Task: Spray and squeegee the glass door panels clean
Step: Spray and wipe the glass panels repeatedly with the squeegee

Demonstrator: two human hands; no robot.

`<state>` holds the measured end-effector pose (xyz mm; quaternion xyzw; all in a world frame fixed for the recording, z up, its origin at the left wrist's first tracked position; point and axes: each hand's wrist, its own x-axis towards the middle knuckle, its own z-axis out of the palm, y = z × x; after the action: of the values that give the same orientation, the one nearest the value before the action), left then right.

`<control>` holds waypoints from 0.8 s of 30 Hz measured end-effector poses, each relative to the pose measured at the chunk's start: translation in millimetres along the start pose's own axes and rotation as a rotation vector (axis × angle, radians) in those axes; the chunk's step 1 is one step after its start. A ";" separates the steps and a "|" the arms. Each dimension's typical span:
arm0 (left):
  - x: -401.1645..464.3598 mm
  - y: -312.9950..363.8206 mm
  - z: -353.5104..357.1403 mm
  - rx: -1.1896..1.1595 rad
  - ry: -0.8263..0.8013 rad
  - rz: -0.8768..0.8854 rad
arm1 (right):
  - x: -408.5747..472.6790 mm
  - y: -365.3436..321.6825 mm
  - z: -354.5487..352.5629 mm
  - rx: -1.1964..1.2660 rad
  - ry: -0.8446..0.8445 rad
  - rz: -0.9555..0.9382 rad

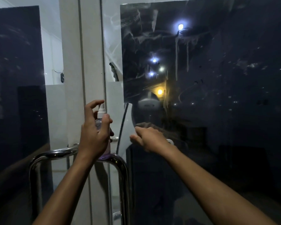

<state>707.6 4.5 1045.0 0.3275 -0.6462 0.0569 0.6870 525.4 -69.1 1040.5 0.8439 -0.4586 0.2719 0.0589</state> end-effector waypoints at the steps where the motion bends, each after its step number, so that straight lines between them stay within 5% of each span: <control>1: 0.2 -0.7 -3.9 -0.001 -0.006 0.000 | 4.4 -7.8 7.3 0.021 -0.017 -0.009; 13: 4.5 -18.9 -17.4 -0.041 -0.058 -0.002 | -31.8 23.5 -30.7 -0.346 0.009 0.071; 19: 2.3 -18.5 -5.1 -0.067 -0.097 -0.015 | -7.1 -24.7 14.5 -0.291 -0.005 0.011; 24: 4.5 -20.2 -3.6 -0.112 -0.088 -0.010 | -26.9 3.2 -6.6 -0.285 0.062 0.106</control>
<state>721.5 -10.9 1041.8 0.2939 -0.6762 0.0029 0.6756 508.5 -48.7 1031.8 0.7930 -0.5342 0.2328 0.1778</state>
